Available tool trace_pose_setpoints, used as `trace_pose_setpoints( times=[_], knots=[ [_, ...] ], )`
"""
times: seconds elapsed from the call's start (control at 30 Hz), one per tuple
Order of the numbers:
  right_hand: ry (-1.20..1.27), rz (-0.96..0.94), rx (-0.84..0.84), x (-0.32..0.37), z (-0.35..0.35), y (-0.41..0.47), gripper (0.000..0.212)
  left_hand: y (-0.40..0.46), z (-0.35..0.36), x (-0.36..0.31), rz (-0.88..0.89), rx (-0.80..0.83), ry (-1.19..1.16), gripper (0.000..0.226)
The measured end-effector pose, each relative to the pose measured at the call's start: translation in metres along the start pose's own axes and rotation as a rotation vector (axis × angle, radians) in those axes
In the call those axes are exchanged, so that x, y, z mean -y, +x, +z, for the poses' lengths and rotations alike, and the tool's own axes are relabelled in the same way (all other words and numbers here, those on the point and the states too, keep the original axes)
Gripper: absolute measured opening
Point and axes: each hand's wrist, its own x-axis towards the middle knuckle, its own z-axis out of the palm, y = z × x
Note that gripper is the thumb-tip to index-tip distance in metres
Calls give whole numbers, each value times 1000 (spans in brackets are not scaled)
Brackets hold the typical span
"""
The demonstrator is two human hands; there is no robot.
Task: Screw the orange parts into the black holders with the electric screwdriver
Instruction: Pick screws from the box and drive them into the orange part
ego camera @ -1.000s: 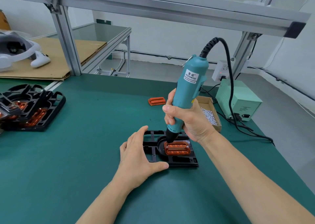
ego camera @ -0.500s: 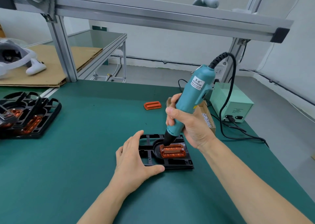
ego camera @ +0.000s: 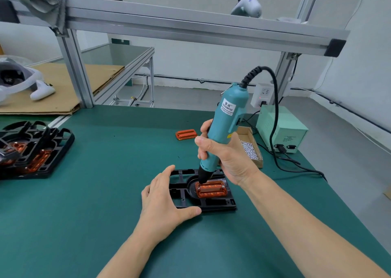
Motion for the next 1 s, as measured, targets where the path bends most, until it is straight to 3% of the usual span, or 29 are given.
trace_pose_setpoints(
  times=[0.33,0.67,0.83,1.0],
  knots=[
    [77,-170,-427,31,-33,-5,17,1,0,1,-15,-16,3,112],
    [416,-228,-717,82,-72,-22,18,0,2,4,66,-55,45,104],
    [480,-192,-776,95,-83,-34,19,2,2,0,153,-88,100,92],
    [517,-161,-776,96,-80,-42,21,2,1,-19,331,-230,101,62]
  ],
)
